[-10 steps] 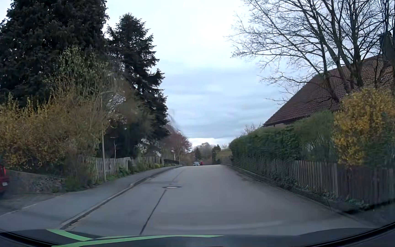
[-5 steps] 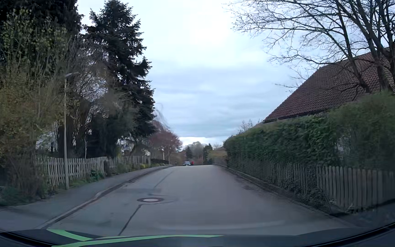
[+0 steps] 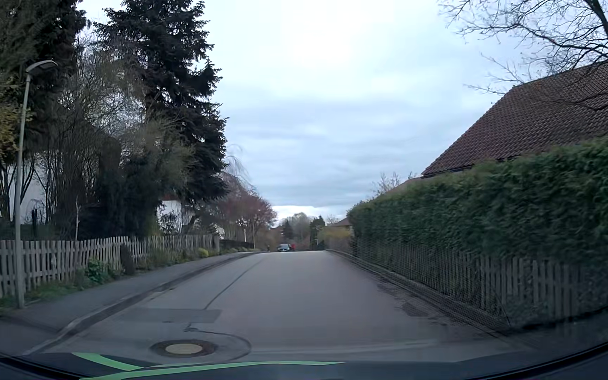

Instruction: Follow the waypoints while adhering to traffic rules and regulations

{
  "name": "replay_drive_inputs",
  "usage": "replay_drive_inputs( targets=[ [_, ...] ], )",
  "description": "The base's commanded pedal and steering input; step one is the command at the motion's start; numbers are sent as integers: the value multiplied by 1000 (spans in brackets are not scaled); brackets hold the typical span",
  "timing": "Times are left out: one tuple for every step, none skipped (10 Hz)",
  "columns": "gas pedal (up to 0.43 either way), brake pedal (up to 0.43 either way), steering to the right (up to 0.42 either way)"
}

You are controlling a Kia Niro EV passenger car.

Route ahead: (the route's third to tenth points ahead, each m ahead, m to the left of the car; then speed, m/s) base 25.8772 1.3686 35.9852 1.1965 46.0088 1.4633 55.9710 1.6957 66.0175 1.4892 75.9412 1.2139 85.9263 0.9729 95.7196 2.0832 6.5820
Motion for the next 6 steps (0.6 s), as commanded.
replay_drive_inputs(
  targets=[
    [110, 0, -10],
    [79, 0, -8],
    [67, 0, -6],
    [59, 0, -4],
    [59, 0, -5],
    [59, 0, -4]
  ],
)
